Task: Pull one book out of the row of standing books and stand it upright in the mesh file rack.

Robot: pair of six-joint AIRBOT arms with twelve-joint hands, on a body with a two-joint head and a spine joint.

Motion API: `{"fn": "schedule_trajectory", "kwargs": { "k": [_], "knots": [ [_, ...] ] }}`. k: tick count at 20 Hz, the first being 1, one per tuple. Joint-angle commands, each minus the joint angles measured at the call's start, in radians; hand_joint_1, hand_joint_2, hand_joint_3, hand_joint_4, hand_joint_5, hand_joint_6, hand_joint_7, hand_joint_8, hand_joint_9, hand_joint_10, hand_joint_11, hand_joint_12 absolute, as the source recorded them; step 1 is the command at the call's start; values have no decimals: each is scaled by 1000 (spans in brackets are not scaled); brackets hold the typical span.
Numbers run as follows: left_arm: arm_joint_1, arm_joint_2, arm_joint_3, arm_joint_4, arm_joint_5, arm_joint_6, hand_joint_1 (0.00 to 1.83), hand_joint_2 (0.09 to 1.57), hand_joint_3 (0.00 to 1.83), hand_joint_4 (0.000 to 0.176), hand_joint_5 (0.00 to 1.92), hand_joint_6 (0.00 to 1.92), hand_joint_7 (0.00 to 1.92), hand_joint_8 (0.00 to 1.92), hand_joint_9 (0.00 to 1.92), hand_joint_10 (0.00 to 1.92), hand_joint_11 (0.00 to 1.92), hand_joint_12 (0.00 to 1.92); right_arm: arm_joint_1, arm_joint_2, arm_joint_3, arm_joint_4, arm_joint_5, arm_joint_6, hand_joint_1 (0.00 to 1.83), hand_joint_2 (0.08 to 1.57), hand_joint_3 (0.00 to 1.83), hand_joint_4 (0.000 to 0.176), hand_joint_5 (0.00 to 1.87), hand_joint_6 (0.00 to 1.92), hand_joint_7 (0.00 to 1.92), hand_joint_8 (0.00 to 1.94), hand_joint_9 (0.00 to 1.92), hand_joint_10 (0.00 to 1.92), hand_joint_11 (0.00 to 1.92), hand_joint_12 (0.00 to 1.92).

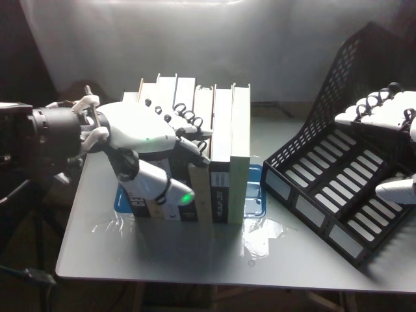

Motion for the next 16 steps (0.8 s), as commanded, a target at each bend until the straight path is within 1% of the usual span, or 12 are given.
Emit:
{"fn": "schedule_trajectory", "kwargs": {
  "k": [1, 2, 4, 5, 6, 7, 10, 11, 12, 13, 15, 16],
  "knots": [
    [-4, 18, -3, -48, -45, 12, 183, 1249, 0, 27, 430, 2, 0, 0, 0, 0, 0, 0, 1, 7, 2, 28, 104, 1, 378, 1243, 0, 0, 0, 0, 0, 0, 0, 0, 0, 0],
    [-9, 21, -5, -60, -46, 12, 182, 1252, 0, 25, 422, 1, 0, 0, 0, 0, 0, 0, 1, 7, 2, 28, 104, 1, 364, 1246, 1, 0, 0, 0, 0, 0, 0, 0, 0, 0],
    [-16, 26, -7, -90, -45, 12, 92, 1256, 2, 30, 407, 5, 0, 0, 0, 0, 0, 0, 1, 7, 3, 28, 104, 1, 365, 1246, 1, 0, 0, 0, 0, 0, 0, 0, 0, 0],
    [-17, 26, -6, -101, -43, 65, 92, 1256, 2, 30, 407, 5, 0, 0, 0, 0, 0, 0, 1, 7, 3, 28, 104, 1, 365, 1246, 1, 0, 0, 0, 0, 0, 0, 0, 0, 0],
    [-20, 25, -4, -107, -40, 72, 3, 1279, 11, 36, 392, 0, 0, 0, 0, 0, 0, 0, 1, 7, 3, 28, 104, 1, 328, 1248, 2, 0, 0, 0, 0, 0, 0, 0, 0, 0],
    [-24, 23, -2, -105, -30, 78, 3, 1279, 11, 36, 392, 0, 0, 0, 0, 0, 0, 0, 1, 6, 3, 28, 104, 1, 328, 1248, 2, 0, 0, 0, 0, 0, 0, 0, 0, 0],
    [-26, 5, 15, -66, 9, 78, 0, 1303, 19, 37, 422, 16, 0, 0, 0, 0, 0, 0, 1, 5, 3, 28, 104, 1, 361, 1244, 0, 0, 0, 0, 0, 0, 0, 0, 0, 0],
    [-25, 3, 16, -54, 18, 75, 20, 1298, 13, 47, 421, 15, 0, 0, 0, 0, 0, 0, 0, 5, 3, 28, 104, 1, 367, 1249, 1, 0, 0, 0, 0, 0, 0, 0, 0, 0],
    [-21, -1, 19, -36, 25, 65, 58, 1269, 0, 43, 432, 17, 0, 0, 0, 0, 0, 0, 0, 5, 3, 29, 104, 1, 344, 1253, 3, 0, 0, 0, 0, 0, 0, 0, 0, 0],
    [-18, -4, 21, -22, 28, 55, 89, 1246, 0, 49, 435, 17, 0, 0, 0, 0, 0, 0, -1, 5, 3, 30, 104, 1, 354, 1254, 3, 3, 0, 0, 0, 0, 0, 0, 0, 0],
    [-12, -9, 22, 17, 29, 26, 45, 1224, 0, 38, 427, 11, 0, 0, 0, 0, 0, 0, -5, 5, 3, 33, 104, 1, 335, 1250, 1, 0, 0, 0, 0, 0, 0, 0, 0, 0],
    [-8, -10, 20, 37, 25, 8, 45, 1224, 0, 38, 427, 11, 0, 0, 0, 0, 0, 0, -6, 5, 3, 34, 104, 1, 335, 1250, 1, 0, 0, 0, 0, 0, 0, 0, 0, 0]
  ]
}}
